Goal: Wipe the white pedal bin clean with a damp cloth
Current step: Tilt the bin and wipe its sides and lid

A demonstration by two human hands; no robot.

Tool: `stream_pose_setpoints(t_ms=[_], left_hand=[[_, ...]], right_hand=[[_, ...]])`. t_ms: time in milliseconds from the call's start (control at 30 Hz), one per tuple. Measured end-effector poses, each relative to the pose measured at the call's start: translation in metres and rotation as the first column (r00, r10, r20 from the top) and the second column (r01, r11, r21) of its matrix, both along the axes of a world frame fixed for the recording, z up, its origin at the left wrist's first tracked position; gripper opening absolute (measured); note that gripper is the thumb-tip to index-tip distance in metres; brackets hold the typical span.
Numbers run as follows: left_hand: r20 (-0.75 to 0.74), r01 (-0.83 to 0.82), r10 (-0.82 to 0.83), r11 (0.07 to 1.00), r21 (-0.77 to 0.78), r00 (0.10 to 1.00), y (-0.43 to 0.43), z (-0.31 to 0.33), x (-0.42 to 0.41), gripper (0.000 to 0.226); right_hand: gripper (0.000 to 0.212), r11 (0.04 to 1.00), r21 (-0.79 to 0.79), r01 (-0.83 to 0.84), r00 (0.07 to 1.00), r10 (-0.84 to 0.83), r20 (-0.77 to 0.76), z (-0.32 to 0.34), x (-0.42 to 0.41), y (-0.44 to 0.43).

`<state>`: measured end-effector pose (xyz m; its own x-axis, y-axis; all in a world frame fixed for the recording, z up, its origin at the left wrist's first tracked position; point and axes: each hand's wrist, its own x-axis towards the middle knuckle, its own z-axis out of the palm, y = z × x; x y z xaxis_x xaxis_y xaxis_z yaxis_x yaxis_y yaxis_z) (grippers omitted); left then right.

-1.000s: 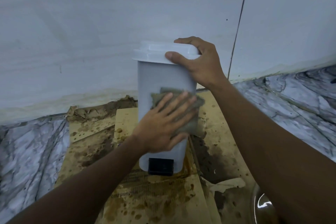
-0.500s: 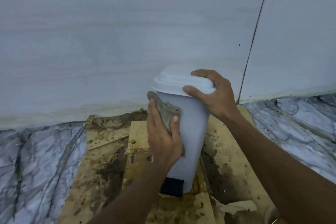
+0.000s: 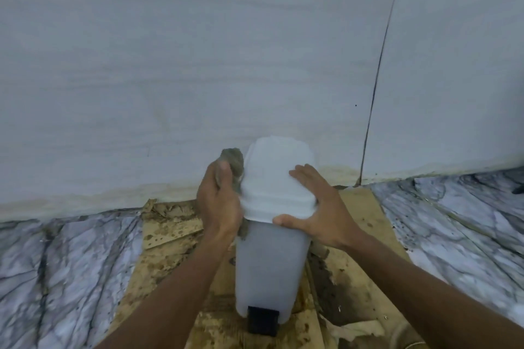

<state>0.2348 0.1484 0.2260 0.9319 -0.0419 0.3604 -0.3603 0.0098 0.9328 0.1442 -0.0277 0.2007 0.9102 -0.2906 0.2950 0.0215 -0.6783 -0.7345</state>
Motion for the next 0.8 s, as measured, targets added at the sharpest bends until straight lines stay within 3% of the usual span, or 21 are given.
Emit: stream_pose_setpoints(t_ms=[67,167,233,300,333,400,467,533,567,633,733,800], left_hand=[[0.083,0.192,-0.232,0.922,0.337,0.969,0.005,0.006,-0.012,0.028],[0.156,0.169,-0.416,0.642,0.747,0.896,0.007,0.009,-0.022,0.044],[0.176,0.08,-0.505,0.445,0.892,0.845,0.006,0.005,-0.03,0.055],[0.157,0.045,-0.573,0.323,0.945,0.804,0.007,-0.004,-0.041,0.055],[0.146,0.056,-0.595,0.307,0.95,0.791,0.009,-0.006,-0.045,0.054],[0.137,0.124,-0.605,0.369,0.921,0.784,0.014,-0.005,-0.051,0.052],[0.14,0.206,-0.533,0.536,0.818,0.834,0.021,0.0,-0.054,0.051],[0.242,0.109,-0.377,0.707,0.699,0.894,0.033,0.007,-0.058,0.049],[0.294,0.043,-0.328,0.731,0.681,0.898,0.04,0.009,-0.06,0.048],[0.325,-0.007,-0.36,0.661,0.75,0.875,0.055,0.01,-0.063,0.048],[0.301,-0.062,-0.489,0.446,0.893,0.819,0.068,0.003,-0.064,0.064],[0.325,-0.12,-0.512,0.392,0.912,0.796,0.069,-0.003,-0.065,0.072]], right_hand=[[0.133,1.0,-0.011,-0.004,0.999,0.003,-0.046,0.001,-0.008,0.003],[0.139,0.997,-0.02,-0.068,0.989,0.065,-0.13,0.001,-0.022,0.003],[0.13,0.986,0.079,-0.146,0.978,0.156,-0.142,0.003,-0.034,0.001],[0.113,0.969,0.158,-0.191,0.967,0.213,-0.136,0.01,-0.047,0.005],[0.109,0.968,0.159,-0.192,0.966,0.215,-0.143,0.014,-0.053,0.009],[0.11,0.988,0.054,-0.146,0.977,0.152,-0.148,0.016,-0.06,0.018],[0.101,0.978,-0.165,-0.126,0.988,0.108,-0.114,0.016,-0.063,0.025],[0.086,0.933,-0.328,-0.146,0.989,0.128,-0.077,0.018,-0.065,0.032],[0.077,0.922,-0.356,-0.154,0.988,0.133,-0.083,0.02,-0.065,0.035],[0.065,0.923,-0.357,-0.145,0.988,0.113,-0.108,0.027,-0.067,0.04],[0.051,0.929,-0.356,-0.104,0.993,0.075,-0.093,0.036,-0.066,0.047],[0.045,0.928,-0.36,-0.092,0.994,0.061,-0.096,0.04,-0.064,0.05]])
